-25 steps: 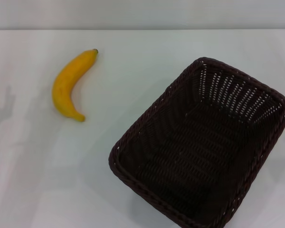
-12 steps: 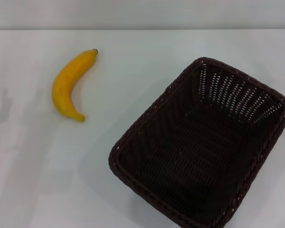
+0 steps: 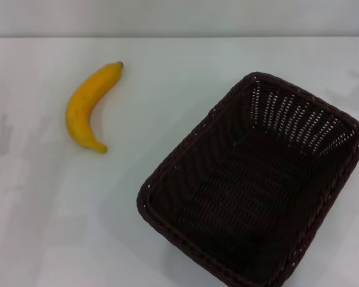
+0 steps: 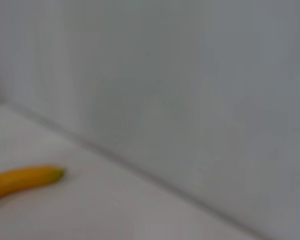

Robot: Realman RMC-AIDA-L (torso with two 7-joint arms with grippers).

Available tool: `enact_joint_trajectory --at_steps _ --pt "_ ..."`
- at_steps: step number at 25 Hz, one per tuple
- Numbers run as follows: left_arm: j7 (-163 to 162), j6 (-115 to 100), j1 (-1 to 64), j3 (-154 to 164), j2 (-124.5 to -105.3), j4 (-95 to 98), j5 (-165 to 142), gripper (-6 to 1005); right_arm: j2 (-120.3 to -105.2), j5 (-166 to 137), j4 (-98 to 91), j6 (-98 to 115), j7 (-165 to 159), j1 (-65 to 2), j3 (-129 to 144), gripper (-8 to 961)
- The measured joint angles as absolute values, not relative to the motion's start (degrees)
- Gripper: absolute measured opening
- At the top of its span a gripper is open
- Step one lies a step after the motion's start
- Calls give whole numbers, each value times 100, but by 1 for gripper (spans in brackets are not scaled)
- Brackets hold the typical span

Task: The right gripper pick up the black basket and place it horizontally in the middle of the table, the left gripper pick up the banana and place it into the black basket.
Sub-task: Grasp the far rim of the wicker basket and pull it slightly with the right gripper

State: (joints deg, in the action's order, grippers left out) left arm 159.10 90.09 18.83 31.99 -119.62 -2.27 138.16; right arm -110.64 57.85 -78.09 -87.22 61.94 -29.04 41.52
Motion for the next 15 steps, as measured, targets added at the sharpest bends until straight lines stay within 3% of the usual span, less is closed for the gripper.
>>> enact_joint_trajectory --at_steps 4,5,7,11,15 --pt "15907 9008 1891 3205 -11962 -229 13801 698 -10865 5104 -7755 -9605 5550 -3587 4162 837" --pt "15907 9008 1899 3209 -11962 -229 13797 698 -10769 4720 -7618 -10140 5187 -4046 4182 837" --pt "15897 9008 1927 3224 -11962 -229 13782 698 -10733 4452 -7532 -10419 4981 -4335 4260 836" --pt "15816 9009 1941 3239 -11955 -204 13745 698 -10732 3942 -7287 -10645 4601 -4789 4617 834" --pt "15770 9060 1848 3243 -11947 -194 13737 698 -10885 3486 -6874 -10580 4307 -5290 5018 832"
